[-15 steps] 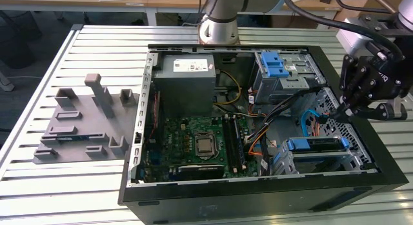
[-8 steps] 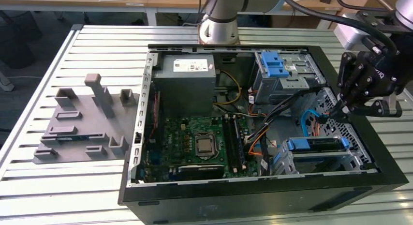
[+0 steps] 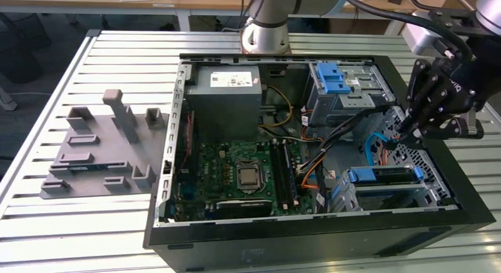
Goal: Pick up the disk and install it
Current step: 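Insert the first disk wire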
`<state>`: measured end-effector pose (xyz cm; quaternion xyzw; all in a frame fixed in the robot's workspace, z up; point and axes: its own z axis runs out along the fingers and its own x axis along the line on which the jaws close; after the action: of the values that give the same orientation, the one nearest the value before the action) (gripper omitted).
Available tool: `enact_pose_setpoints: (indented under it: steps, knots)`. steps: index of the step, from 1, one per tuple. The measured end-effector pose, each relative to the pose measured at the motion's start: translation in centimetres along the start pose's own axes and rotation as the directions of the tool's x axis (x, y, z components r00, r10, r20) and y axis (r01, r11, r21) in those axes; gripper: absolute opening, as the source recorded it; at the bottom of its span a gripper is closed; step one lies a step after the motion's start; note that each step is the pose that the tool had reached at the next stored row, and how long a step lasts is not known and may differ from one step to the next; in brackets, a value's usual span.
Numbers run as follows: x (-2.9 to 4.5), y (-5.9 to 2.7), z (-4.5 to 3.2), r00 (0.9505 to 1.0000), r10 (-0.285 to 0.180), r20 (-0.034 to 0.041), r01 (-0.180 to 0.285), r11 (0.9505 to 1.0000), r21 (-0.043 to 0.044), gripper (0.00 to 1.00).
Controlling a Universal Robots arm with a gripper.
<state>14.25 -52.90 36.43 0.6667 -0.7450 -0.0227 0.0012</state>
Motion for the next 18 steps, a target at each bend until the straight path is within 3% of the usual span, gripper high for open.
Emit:
enact_pose_setpoints:
  steps: [9, 13, 15, 18]
  knots:
    - [-0.68, -0.39, 0.24, 0.9994, 0.036, -0.001, -0.036, 0.9993, -0.0096, 0.25]
    - [-0.74, -0.59, 0.3, 0.9992, 0.037, -0.0126, -0.038, 0.999, -0.0243, 0.25]
    - [-0.76, -0.61, 0.42, 0.9988, 0.046, -0.0167, -0.046, 0.9986, -0.0246, 0.25]
    - [-0.87, -0.67, 0.58, 0.9974, 0.071, -0.016, -0.071, 0.9972, -0.024, 0.25]
